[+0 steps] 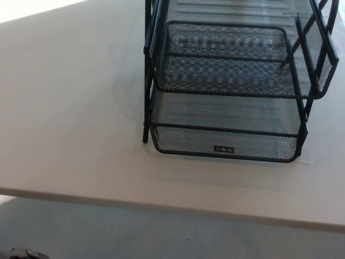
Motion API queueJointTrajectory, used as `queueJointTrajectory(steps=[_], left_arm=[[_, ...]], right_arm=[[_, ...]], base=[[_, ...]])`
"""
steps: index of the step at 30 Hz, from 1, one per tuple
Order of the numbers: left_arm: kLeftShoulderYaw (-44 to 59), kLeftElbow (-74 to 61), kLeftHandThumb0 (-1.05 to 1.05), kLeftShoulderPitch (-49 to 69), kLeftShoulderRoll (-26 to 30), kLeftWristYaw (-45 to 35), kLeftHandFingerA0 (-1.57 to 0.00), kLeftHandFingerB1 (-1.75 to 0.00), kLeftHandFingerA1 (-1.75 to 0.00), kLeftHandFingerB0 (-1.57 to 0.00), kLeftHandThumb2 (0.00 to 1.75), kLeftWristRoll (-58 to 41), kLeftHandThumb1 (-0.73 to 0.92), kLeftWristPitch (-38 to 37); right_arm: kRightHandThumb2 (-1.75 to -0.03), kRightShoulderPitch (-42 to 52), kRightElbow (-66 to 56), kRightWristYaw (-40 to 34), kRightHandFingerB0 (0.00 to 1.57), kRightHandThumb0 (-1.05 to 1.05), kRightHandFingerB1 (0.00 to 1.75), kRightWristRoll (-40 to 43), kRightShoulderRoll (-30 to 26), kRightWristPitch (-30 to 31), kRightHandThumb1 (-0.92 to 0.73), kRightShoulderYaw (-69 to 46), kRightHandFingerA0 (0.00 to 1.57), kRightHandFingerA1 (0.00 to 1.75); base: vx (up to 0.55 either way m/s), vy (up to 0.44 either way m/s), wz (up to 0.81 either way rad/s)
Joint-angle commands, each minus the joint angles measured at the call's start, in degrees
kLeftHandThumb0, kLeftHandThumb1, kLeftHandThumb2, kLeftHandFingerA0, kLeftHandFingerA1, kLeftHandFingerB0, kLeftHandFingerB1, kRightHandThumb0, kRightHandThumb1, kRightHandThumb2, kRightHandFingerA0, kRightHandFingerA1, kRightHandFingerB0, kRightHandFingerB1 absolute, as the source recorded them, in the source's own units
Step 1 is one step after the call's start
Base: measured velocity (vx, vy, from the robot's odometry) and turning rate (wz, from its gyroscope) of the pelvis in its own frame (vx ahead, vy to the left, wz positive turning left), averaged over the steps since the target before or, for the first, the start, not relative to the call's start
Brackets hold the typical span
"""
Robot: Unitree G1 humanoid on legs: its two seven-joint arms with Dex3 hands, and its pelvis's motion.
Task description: A balck drawer is kept on the middle of the table and the robot uses its right hand to push it back away from the robot
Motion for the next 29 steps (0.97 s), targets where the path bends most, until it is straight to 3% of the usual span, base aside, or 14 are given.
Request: queueJointTrajectory(steps=[1, 2, 3, 4, 5, 14, 29], left_arm=[[0.26, 0.23, -0.67, 0.77, 1.51, 1.01, -0.35, -0.42, -0.50, -0.21, 0.92, 0.55, 0.58, -1.97], [0.09, 0.25, -0.67, 0.75, 1.58, 1.27, -0.35, -0.42, -0.50, -0.21, 0.92, 0.81, 0.58, -2.03], [-0.02, 0.25, -0.67, 0.65, 1.62, 1.30, -0.35, -0.42, -0.50, -0.21, 0.92, 0.94, 0.58, -2.05], [-0.08, 0.26, -0.67, 0.59, 1.64, 1.28, -0.35, -0.42, -0.50, -0.21, 0.92, 1.00, 0.58, -2.06], [-0.07, 0.34, -0.66, 0.49, 1.61, 1.26, -0.37, -0.42, -0.51, -0.21, 0.92, 0.97, 0.57, -1.96], [-0.08, 0.28, -0.67, 0.11, 1.42, 0.84, -0.36, -0.42, -0.51, -0.21, 0.93, 0.78, 0.58, -1.21], [-0.63, 0.60, -0.67, -0.27, 1.55, 0.44, -0.35, -0.42, -0.50, -0.21, 0.92, 1.09, 0.58, -0.84]], right_arm=[[-0.65, -1.76, 11.98, -13.97, 0.40, -0.59, 0.37, -4.93, 3.55, -9.61, -0.69, -2.00, 0.57, 0.44], [-0.65, -1.96, 12.95, -14.64, 0.40, -0.59, 0.37, -5.08, 3.79, -9.97, -0.69, -2.12, 0.57, 0.44], [-0.87, -2.44, 14.48, -15.84, 0.43, -0.57, 0.51, -5.52, 4.02, -10.45, -0.59, -2.14, 0.55, 0.55], [-0.87, -2.76, 15.46, -16.64, 0.43, -0.57, 0.51, -5.84, 4.16, -10.74, -0.59, -2.13, 0.55, 0.55], [-0.62, -3.28, 17.09, -18.26, 0.50, -0.51, 0.40, -6.59, 4.38, -11.12, -0.70, -2.00, 0.65, 0.45], [-0.61, -4.43, 20.91, -25.62, 0.54, -0.56, 0.40, -13.83, 2.84, -15.29, -0.70, 2.12, 0.66, 0.44], [-0.61, -4.48, 21.71, -28.28, 0.58, -0.52, 0.41, -16.89, 2.22, -17.30, -0.70, 5.04, 0.78, 0.46]], base=[[0.00, 0.000, 0.00], [0.00, 0.000, 0.00], [0.00, 0.000, 0.00], [0.00, 0.000, 0.00], [0.00, 0.000, 0.00], [0.00, 0.000, 0.00], [0.00, 0.000, 0.00]])
